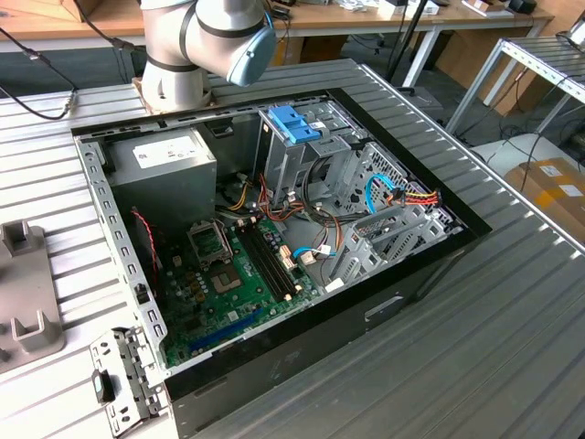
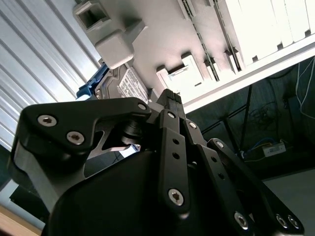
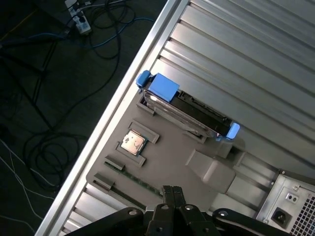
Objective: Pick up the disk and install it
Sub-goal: 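Pick up the disk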
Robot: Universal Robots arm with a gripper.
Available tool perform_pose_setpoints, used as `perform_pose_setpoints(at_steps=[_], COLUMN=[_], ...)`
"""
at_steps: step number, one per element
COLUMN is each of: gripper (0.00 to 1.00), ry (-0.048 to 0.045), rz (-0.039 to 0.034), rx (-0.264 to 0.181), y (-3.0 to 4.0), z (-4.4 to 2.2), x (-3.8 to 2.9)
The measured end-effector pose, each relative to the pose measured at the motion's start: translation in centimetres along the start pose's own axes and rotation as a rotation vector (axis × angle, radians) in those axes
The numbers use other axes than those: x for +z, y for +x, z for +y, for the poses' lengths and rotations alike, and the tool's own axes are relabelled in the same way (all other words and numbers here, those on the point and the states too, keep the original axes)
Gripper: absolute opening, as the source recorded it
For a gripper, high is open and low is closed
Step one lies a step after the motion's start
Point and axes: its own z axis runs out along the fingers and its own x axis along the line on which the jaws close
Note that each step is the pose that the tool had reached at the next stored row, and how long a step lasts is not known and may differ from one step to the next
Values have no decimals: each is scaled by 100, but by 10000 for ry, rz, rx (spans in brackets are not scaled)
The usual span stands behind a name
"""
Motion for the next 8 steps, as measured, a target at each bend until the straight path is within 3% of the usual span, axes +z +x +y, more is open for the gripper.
perform_pose_setpoints(at_steps=[8], gripper=[11], ry=[-3], rz=[5], rx=[-122], y=[0], z=[0], x=[0])
